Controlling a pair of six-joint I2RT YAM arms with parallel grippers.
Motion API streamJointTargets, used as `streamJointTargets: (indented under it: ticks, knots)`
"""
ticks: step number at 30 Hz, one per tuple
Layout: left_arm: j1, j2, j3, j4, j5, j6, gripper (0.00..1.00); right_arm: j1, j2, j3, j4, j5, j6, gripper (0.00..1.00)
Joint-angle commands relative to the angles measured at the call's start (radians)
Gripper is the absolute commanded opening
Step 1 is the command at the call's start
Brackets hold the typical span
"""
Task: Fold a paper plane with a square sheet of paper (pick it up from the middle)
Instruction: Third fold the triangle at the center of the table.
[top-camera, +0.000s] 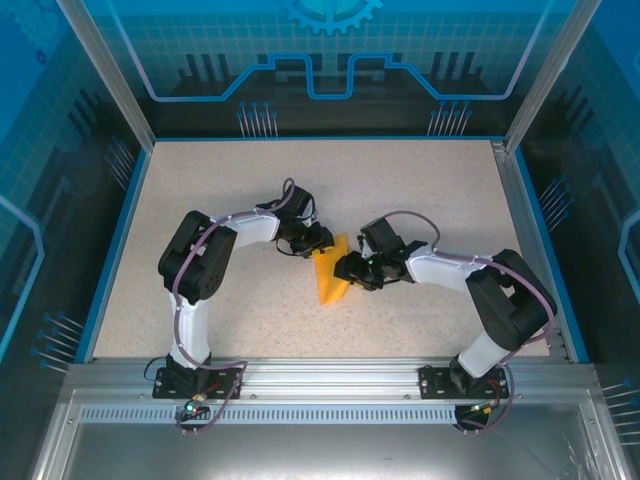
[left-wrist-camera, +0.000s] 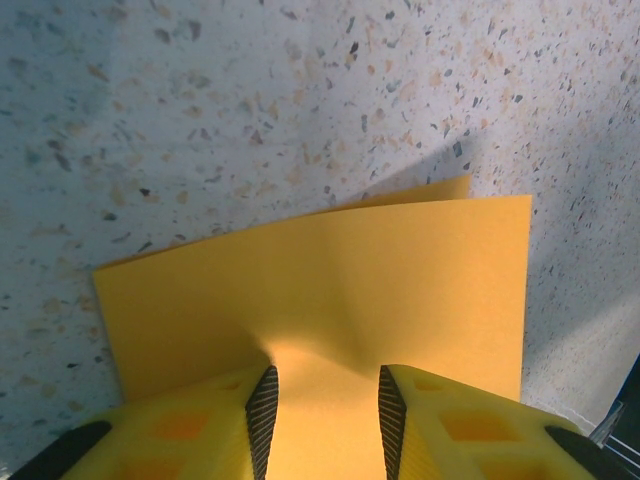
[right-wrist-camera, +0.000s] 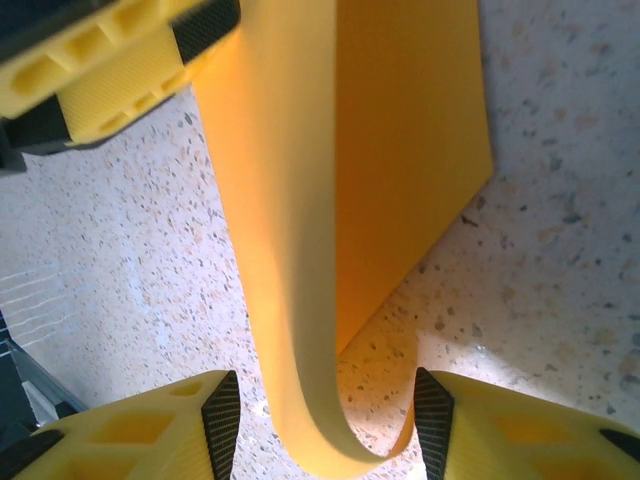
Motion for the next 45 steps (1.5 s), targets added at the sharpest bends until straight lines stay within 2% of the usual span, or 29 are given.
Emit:
streamJointTargets:
  ticks: [1, 7, 14, 20, 25, 28, 32, 36, 41, 45]
  knots:
    - [0.005, 0.014, -0.022, -0.040, -0.011, 0.029, 0.36, -0.017, 0.027, 0.010, 0.029, -0.067, -0.033, 0.51]
    - [0.005, 0.009, -0.022, -0.042, -0.011, 0.029, 0.36, -0.029, 0.029, 0.027, -0.026, -0.059, -0.095, 0.50]
    - [0.005, -0.001, -0.022, -0.054, -0.014, 0.035, 0.36, -0.069, 0.063, 0.055, -0.008, -0.149, -0.172, 0.49]
    - [0.004, -0.007, -0.024, -0.053, -0.014, 0.032, 0.36, -0.079, 0.087, 0.069, -0.039, -0.173, -0.204, 0.44]
    - [0.005, -0.034, -0.037, -0.036, -0.003, 0.035, 0.38, -0.083, 0.101, 0.057, -0.042, -0.164, -0.188, 0.34]
    - [0.003, -0.067, -0.044, -0.017, 0.011, 0.049, 0.40, -0.091, 0.111, 0.046, -0.031, -0.158, -0.175, 0.27]
    - [0.000, -0.136, -0.062, -0.006, 0.013, 0.070, 0.47, -0.107, 0.117, 0.030, 0.001, -0.169, -0.158, 0.24]
    - [-0.001, -0.211, -0.109, -0.005, 0.009, 0.091, 0.50, -0.126, 0.137, 0.025, 0.062, -0.227, -0.157, 0.26]
    - [-0.008, -0.298, -0.182, 0.000, 0.002, 0.095, 0.51, -0.151, 0.177, 0.063, 0.056, -0.259, -0.196, 0.29]
    - [-0.038, -0.358, -0.219, -0.001, -0.001, 0.125, 0.51, -0.178, 0.206, 0.068, 0.077, -0.305, -0.206, 0.26]
